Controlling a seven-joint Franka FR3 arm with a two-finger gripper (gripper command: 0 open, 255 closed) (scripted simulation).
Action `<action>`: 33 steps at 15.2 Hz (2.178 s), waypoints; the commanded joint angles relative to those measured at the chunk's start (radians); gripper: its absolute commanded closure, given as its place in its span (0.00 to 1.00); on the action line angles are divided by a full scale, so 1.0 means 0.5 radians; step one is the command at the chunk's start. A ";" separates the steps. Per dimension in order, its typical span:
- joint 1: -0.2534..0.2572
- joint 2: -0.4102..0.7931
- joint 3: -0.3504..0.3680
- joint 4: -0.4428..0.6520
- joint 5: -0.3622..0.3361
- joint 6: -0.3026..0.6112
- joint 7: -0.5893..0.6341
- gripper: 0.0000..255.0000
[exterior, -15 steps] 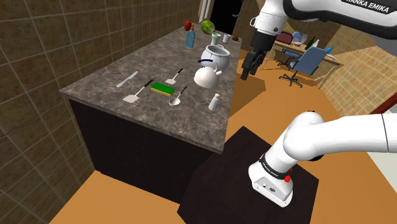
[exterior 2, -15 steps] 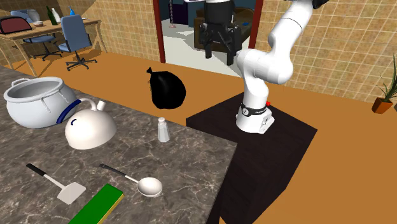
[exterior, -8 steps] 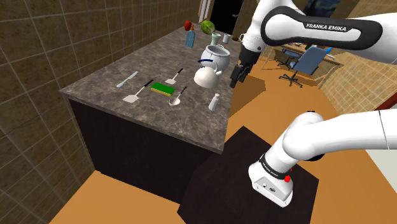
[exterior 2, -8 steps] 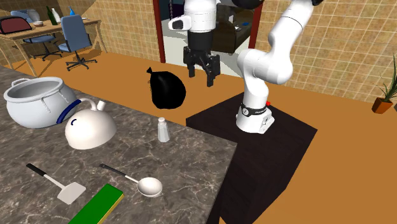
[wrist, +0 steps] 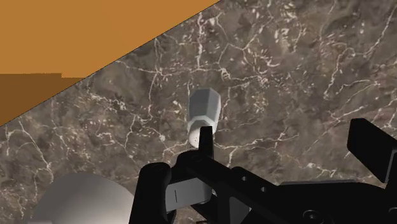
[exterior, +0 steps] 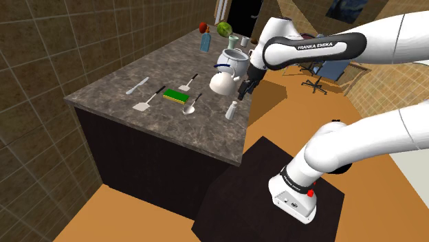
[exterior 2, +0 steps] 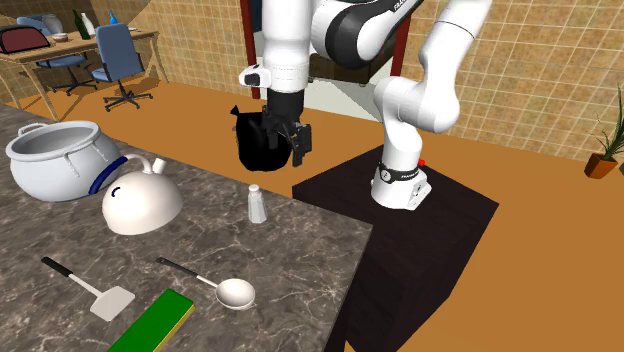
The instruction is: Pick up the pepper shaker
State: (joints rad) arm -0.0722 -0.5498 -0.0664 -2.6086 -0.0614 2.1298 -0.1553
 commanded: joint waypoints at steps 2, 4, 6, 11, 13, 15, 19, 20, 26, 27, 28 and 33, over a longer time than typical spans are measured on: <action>-0.031 0.192 -0.045 -0.007 -0.043 0.267 -0.044 0.00; -0.049 0.333 -0.073 0.004 -0.065 0.439 -0.070 0.00; -0.064 0.482 -0.100 0.028 -0.082 0.604 -0.097 0.00; -0.079 0.688 -0.132 0.047 -0.093 0.834 -0.126 0.00; -0.079 0.732 -0.134 0.028 -0.093 0.897 -0.124 0.00; -0.079 0.778 -0.136 0.011 -0.092 0.961 -0.124 0.00; -0.078 0.817 -0.137 -0.001 -0.091 1.011 -0.122 1.00; -0.078 0.817 -0.136 -0.002 -0.091 1.011 -0.121 1.00; -0.078 0.819 -0.137 -0.001 -0.091 1.012 -0.122 1.00; -0.078 0.819 -0.137 -0.001 -0.091 1.013 -0.122 1.00; -0.079 0.816 -0.138 -0.001 -0.091 1.011 -0.123 1.00; -0.079 0.700 -0.132 0.042 -0.093 0.852 -0.125 1.00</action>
State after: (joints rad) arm -0.1111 -0.1916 -0.1320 -2.5918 -0.1080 2.5682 -0.2162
